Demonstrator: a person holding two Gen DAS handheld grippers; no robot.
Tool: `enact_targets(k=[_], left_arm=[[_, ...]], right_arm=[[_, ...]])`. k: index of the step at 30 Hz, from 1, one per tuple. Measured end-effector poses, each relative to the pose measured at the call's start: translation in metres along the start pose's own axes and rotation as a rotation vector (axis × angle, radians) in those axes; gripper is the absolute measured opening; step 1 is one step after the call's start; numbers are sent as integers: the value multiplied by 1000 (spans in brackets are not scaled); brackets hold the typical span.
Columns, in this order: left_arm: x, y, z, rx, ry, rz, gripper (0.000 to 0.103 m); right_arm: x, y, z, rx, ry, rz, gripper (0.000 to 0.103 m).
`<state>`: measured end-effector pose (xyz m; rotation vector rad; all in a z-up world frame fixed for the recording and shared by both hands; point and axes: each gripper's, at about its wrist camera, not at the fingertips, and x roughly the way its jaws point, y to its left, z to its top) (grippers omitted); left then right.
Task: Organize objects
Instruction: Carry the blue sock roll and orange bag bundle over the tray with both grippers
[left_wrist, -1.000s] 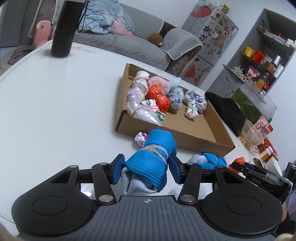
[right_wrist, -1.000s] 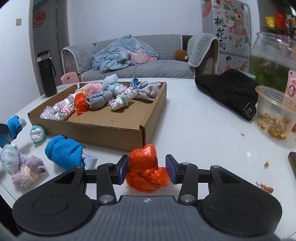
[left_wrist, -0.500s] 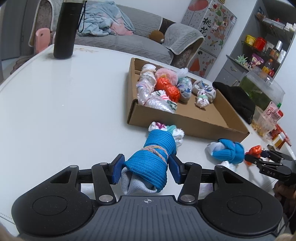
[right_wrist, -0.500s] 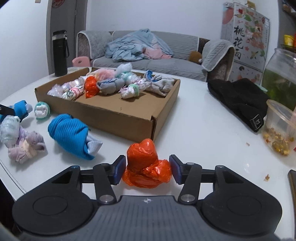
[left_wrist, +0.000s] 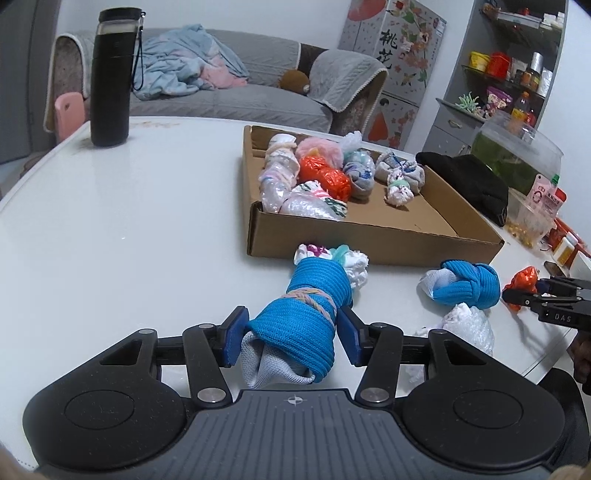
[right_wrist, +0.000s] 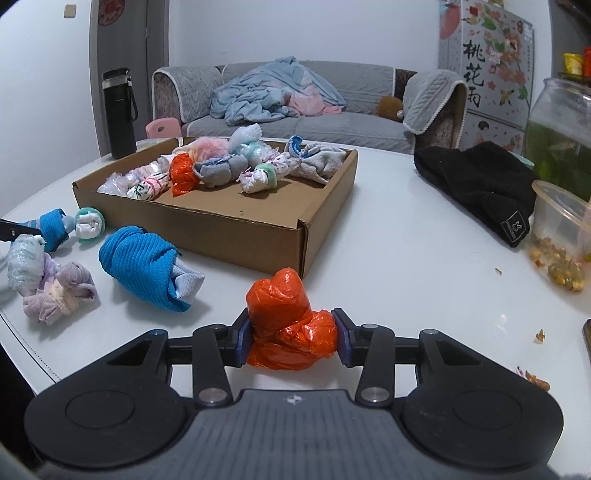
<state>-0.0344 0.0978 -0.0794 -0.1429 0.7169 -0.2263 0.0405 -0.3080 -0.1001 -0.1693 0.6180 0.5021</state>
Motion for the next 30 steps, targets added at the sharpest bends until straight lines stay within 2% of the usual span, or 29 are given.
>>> enact_targets(k=[6, 11, 17, 24, 30], left_arm=[[-13, -7, 14, 14, -18, -23, 57], [-30, -21, 49, 50, -73, -49, 57], [-26, -42, 86, 76, -107, -81, 57], [11, -70, 129, 78, -71, -133, 57], [52, -92, 144, 103, -19, -150, 57]], right_arm=[[-13, -8, 12, 19, -25, 6, 40], [-24, -10, 40, 1, -79, 17, 40], [-23, -11, 77, -30, -131, 40, 40], [-2, -5, 116, -81, -131, 76, 40], [23, -2, 130, -129, -95, 93, 40]])
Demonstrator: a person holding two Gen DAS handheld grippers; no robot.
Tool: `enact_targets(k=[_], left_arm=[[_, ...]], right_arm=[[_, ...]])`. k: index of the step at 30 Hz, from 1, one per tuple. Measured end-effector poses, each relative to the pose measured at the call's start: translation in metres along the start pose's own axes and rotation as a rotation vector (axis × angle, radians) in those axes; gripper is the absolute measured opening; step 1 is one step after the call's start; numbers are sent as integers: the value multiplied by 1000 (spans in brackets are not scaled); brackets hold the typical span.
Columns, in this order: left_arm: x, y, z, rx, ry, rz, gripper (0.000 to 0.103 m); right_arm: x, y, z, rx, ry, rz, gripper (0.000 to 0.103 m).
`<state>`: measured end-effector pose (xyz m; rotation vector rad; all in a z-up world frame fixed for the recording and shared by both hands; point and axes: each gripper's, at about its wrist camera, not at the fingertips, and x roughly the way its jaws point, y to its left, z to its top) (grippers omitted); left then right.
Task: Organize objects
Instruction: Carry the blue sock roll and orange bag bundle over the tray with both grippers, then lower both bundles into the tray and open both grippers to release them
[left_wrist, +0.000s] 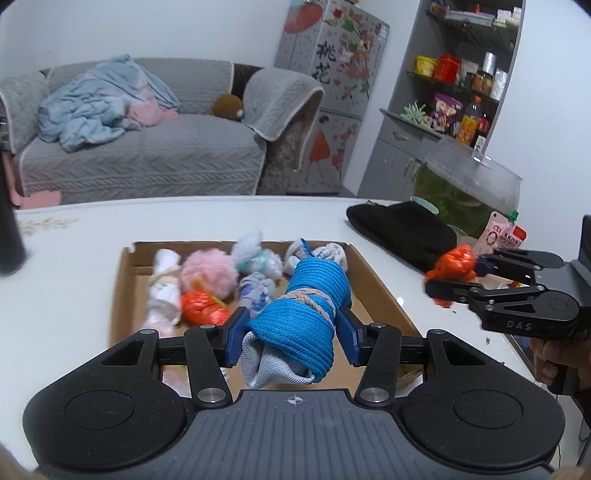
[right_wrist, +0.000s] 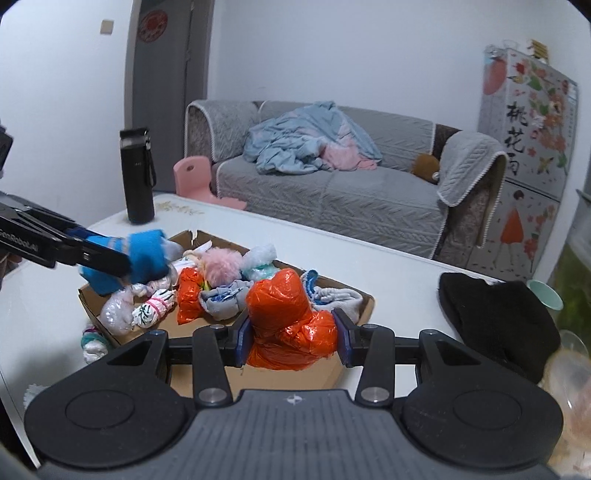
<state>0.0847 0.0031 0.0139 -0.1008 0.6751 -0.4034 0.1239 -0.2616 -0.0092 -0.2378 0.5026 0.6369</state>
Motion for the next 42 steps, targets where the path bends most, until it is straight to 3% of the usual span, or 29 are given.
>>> enact_targets(k=[10, 19, 32, 42], left_arm=[[69, -6, 7, -2, 92, 4, 57], [105, 3, 1, -30, 137, 40, 57], [132, -6, 11, 24, 146, 80, 59], [144, -19, 9, 97, 157, 111, 58]], right_arm=[[43, -8, -1, -42, 93, 15, 40], [76, -10, -9, -90, 173, 27, 40], [123, -12, -1, -201, 295, 21, 41], [130, -9, -3, -243, 342, 18, 43]])
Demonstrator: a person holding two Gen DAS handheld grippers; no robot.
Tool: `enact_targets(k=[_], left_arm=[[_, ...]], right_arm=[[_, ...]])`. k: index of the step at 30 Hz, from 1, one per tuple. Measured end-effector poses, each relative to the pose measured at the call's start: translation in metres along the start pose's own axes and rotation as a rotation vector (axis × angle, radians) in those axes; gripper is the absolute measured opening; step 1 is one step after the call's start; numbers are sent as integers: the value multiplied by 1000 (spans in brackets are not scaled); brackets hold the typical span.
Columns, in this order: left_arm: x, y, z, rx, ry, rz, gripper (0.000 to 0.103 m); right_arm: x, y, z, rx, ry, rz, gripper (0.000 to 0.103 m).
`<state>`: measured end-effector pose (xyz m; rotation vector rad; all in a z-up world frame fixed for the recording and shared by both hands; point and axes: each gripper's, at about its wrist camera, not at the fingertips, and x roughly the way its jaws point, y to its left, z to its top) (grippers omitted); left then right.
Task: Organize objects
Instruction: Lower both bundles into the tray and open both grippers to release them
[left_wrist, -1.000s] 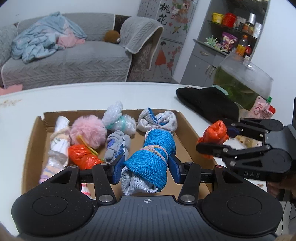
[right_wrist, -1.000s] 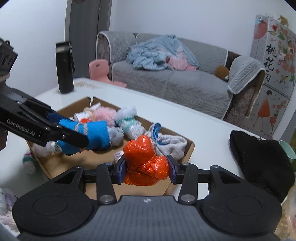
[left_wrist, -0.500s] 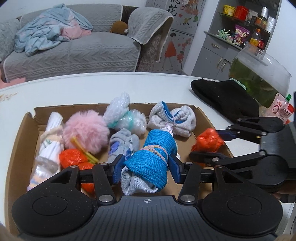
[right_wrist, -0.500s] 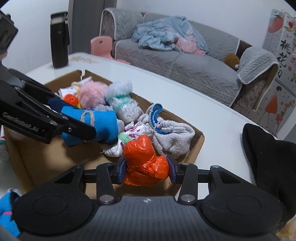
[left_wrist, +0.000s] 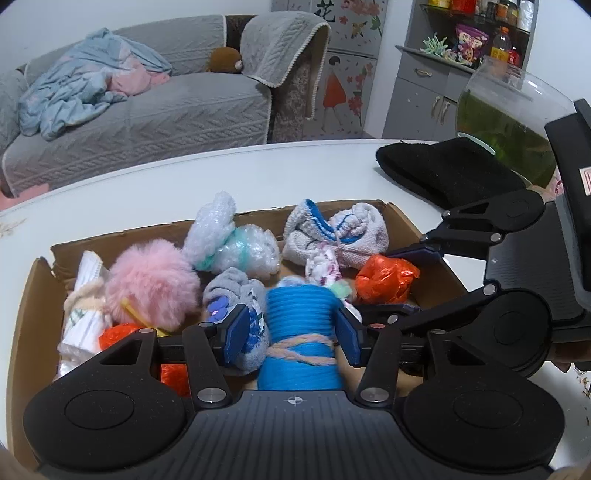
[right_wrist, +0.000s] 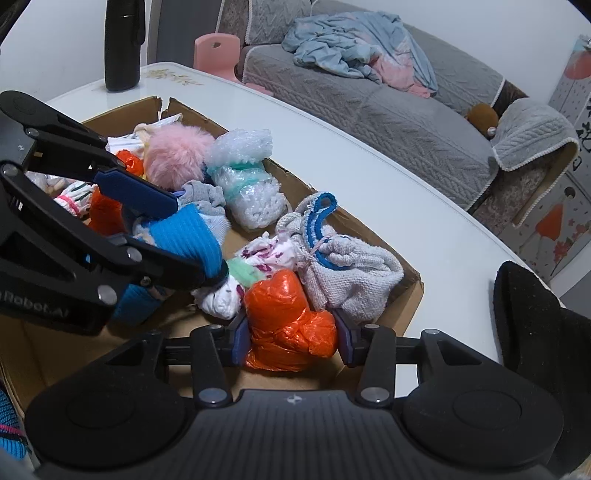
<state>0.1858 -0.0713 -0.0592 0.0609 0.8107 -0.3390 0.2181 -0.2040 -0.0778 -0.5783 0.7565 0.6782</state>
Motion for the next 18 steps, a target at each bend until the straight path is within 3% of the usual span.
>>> enact_targets(k=[8, 12, 18], left_arm=[[-5, -9, 2, 44, 1, 14, 62], [-11, -14, 5, 65, 2, 30, 70], [-18, -18, 7, 70, 22, 35, 70]], right_arm=[[-4, 3, 0, -3, 7, -9, 56], [-6, 4, 0, -7, 16, -5, 62], [-10, 9, 2, -22, 31, -13, 69]])
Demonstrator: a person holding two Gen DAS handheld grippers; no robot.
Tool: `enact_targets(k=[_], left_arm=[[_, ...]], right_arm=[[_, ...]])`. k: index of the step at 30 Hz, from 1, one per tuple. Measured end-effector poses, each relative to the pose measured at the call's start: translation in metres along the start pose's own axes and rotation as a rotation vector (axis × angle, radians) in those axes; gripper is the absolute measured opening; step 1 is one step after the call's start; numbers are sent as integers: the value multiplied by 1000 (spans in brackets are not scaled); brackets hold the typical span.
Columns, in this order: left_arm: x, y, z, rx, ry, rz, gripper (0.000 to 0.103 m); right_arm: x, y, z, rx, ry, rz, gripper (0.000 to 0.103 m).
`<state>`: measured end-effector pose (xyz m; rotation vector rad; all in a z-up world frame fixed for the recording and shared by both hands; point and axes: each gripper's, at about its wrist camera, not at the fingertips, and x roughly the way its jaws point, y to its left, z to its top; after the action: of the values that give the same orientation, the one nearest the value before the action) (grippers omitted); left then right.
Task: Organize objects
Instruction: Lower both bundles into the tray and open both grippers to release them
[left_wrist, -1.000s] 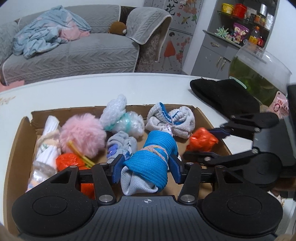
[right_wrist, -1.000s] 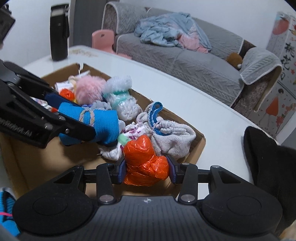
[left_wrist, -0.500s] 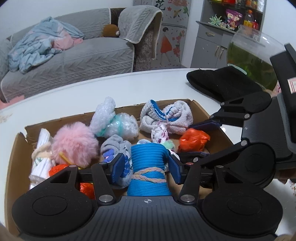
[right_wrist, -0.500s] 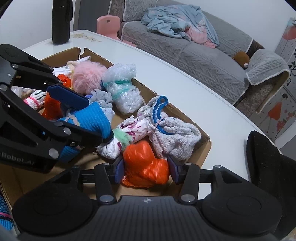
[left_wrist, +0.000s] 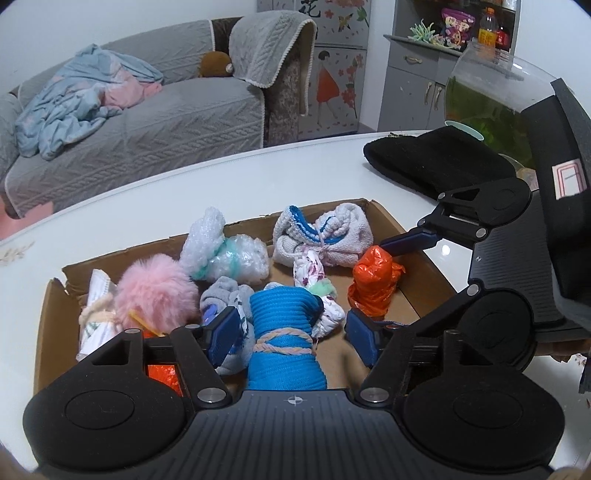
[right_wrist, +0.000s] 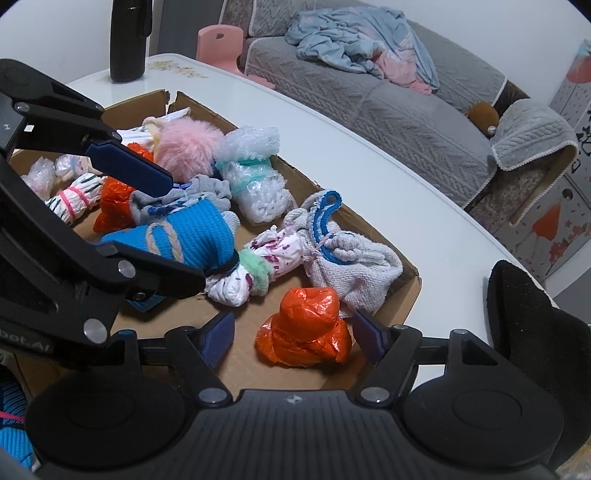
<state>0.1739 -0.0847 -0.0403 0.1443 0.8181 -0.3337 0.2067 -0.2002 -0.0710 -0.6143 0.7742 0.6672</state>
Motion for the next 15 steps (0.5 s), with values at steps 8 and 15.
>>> enact_targets(k=[8, 15], left_arm=[[-11, -4, 1, 15, 7, 15, 73], [-21, -4, -2, 2, 17, 19, 77]], right_arm=[[-6, 3, 1, -2, 11, -7, 74], [-16, 5, -1, 21, 11, -9, 82]])
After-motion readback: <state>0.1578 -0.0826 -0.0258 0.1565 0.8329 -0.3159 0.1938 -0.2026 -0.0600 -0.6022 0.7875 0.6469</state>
